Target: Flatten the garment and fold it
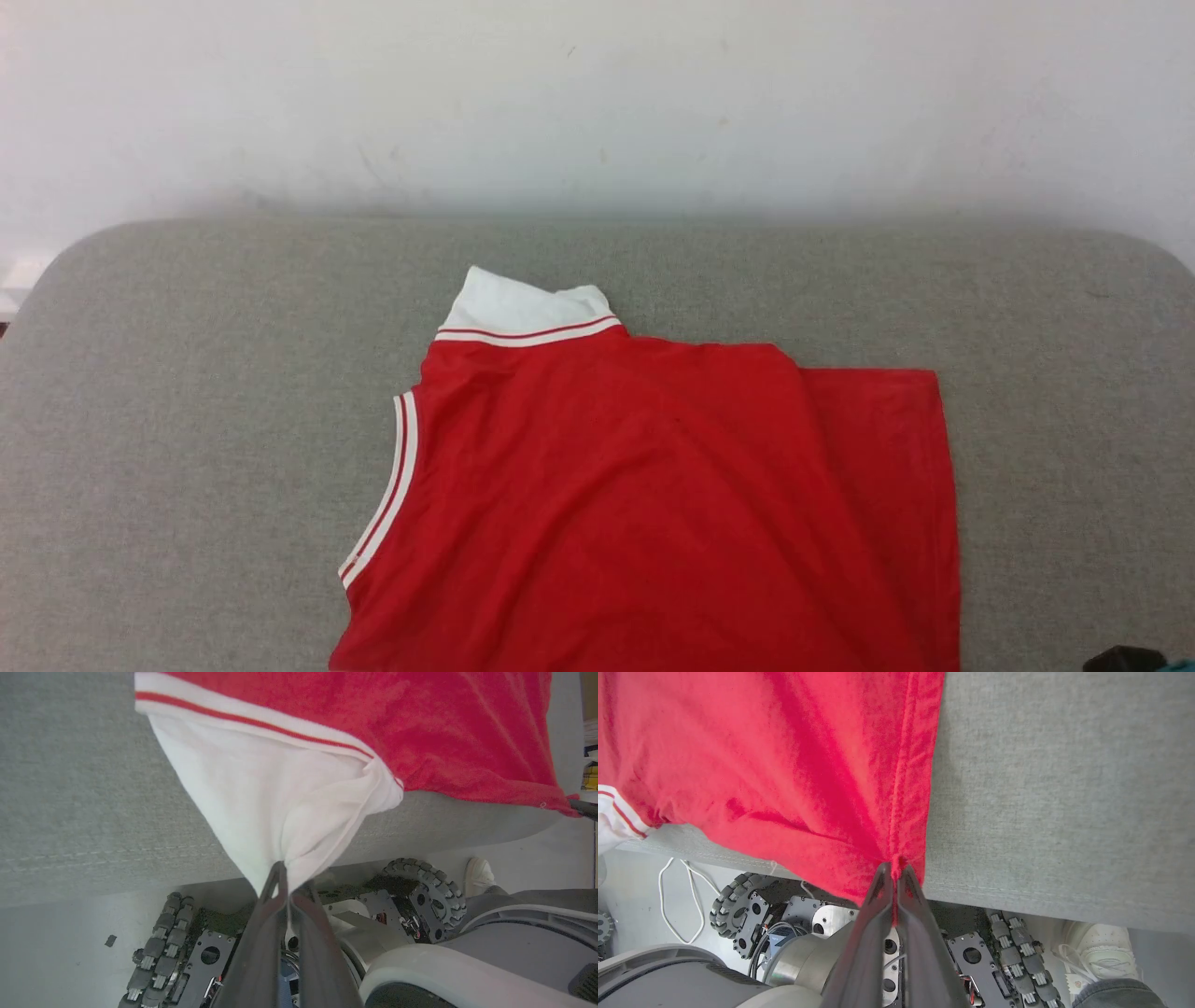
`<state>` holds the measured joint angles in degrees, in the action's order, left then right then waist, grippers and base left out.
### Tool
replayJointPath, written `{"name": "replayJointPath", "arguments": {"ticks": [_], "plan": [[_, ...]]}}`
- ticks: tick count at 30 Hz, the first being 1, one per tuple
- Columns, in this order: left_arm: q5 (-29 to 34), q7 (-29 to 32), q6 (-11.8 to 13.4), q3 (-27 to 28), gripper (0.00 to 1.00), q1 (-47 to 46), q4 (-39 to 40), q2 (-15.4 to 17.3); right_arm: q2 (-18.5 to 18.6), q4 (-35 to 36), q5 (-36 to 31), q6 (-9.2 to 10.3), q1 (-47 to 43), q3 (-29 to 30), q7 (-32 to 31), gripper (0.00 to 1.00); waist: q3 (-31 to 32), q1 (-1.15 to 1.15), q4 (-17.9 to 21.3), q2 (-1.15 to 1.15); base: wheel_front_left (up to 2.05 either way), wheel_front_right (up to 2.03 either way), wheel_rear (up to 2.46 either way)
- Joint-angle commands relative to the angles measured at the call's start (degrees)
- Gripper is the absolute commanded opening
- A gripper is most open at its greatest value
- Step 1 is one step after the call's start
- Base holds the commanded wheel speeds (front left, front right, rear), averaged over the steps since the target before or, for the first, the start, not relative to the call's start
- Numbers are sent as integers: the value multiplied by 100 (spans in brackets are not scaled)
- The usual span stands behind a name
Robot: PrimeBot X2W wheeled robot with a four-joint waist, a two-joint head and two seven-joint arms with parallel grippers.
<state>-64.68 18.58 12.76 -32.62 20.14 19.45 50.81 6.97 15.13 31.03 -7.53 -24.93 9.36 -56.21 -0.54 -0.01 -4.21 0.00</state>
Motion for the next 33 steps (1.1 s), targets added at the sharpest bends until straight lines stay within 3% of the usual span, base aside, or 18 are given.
{"name": "replayJointPath", "arguments": {"ticks": [1,11,23,33], "plan": [[76,-155,38,121,0,-33,102,38,-12,96,21,4,19,48,79,0,22,1,13,0,0,0,0],[795,-1031,-118,582,0,-961,138,-148,190,251,-315,4,813,-32,928,0,-316,1,50,0,0,0,0],[1085,-1272,-862,765,0,-2583,-1071,-379,355,-314,-794,4,2601,-582,1289,0,-1467,1,136,0,0,0,0],[1447,-1586,-1278,394,0,-3399,-2234,-1018,373,-1049,-987,4,3341,-806,1277,0,-1888,1,5,0,0,0,0]]}}
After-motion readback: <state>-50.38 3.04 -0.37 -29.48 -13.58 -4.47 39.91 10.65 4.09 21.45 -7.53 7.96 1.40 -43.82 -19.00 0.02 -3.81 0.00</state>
